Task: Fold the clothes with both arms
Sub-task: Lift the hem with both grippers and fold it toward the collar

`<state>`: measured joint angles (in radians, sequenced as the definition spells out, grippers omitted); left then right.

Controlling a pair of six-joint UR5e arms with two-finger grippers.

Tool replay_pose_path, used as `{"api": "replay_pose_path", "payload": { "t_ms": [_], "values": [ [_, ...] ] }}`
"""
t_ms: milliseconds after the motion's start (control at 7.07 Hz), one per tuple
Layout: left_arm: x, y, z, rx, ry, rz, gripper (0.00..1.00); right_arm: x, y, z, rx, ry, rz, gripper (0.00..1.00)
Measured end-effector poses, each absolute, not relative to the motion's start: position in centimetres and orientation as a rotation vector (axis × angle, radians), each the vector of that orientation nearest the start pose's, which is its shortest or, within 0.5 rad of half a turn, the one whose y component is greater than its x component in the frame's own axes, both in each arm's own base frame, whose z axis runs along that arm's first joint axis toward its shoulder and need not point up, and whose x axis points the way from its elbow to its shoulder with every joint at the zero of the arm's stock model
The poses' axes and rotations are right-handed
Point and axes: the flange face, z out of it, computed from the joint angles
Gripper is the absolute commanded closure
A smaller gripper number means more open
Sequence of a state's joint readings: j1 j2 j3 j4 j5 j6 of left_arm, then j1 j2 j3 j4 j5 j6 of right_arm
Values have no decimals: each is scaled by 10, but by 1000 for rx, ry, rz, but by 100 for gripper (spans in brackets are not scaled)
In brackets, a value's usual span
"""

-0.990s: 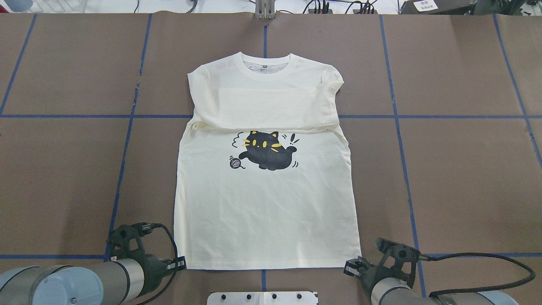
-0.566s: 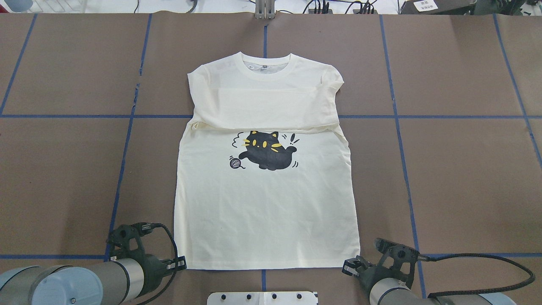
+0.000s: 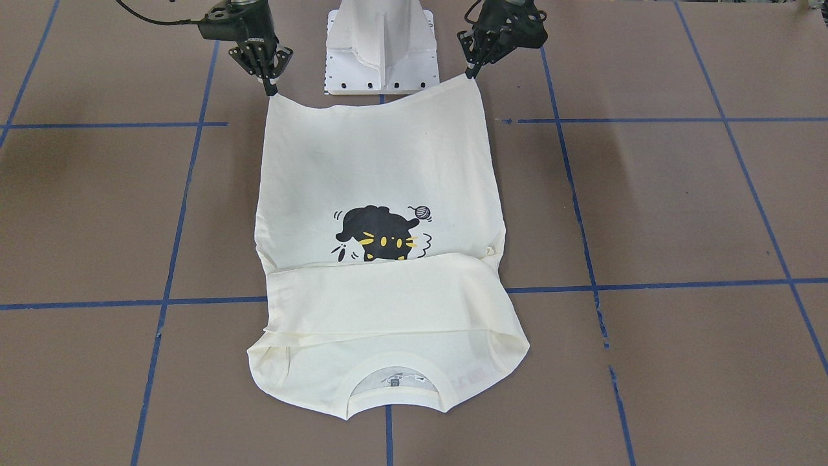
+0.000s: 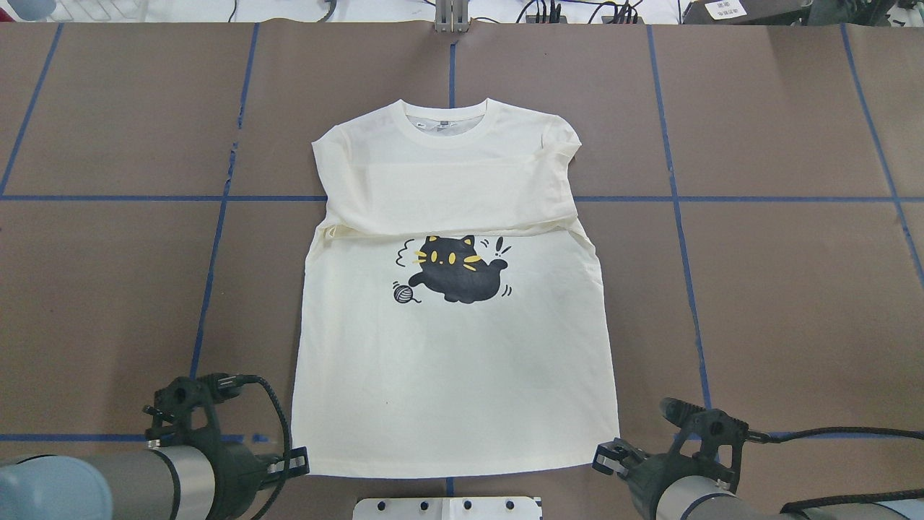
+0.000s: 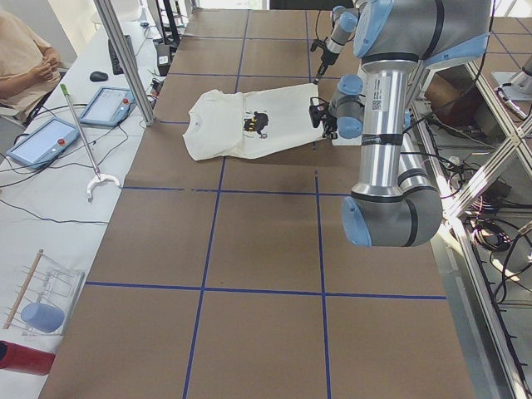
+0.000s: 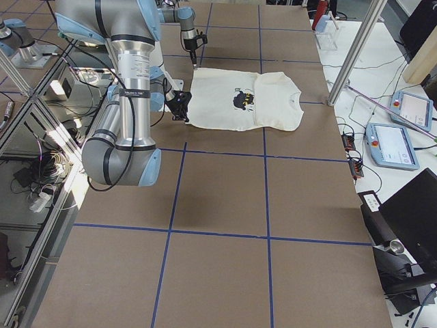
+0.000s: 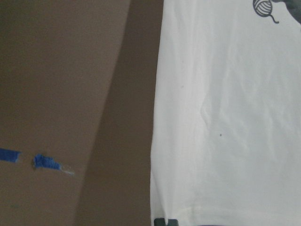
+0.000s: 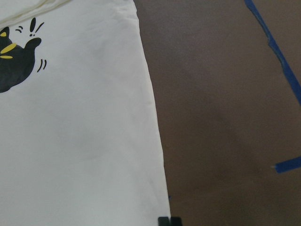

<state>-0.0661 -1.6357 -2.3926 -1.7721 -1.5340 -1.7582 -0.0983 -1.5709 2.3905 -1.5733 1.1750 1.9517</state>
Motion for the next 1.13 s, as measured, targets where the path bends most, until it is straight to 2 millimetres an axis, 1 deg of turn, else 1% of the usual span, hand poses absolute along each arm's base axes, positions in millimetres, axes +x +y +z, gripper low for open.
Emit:
{"api": "replay_pose_path", "payload": {
  "t_ms": [141, 283, 424, 566, 707, 849, 990, 1131],
  "values": [
    [356, -158, 200, -66, 1103, -230, 100, -383, -124, 258, 131, -888, 396, 100],
    [316, -155, 171, -104, 1115, -214, 100, -352, -119, 231, 95, -901, 373, 100],
    [295, -158, 159, -118, 1121, -201, 100, -335, -124, 216, 75, -912, 374, 100],
    [285, -170, 153, -79, 1127, -183, 100, -325, -139, 207, 63, -914, 392, 100],
    [280, -192, 152, -6, 1122, -162, 100, -317, -165, 198, 55, -917, 410, 100],
    [277, -219, 153, 68, 1101, -146, 100, -312, -199, 186, 66, -919, 421, 100],
    [278, -250, 156, 136, 1066, -143, 100, -318, -240, 176, 94, -901, 435, 100],
    [286, -283, 161, 186, 1023, -149, 100, -332, -283, 172, 125, -863, 449, 100]
  ]
}}
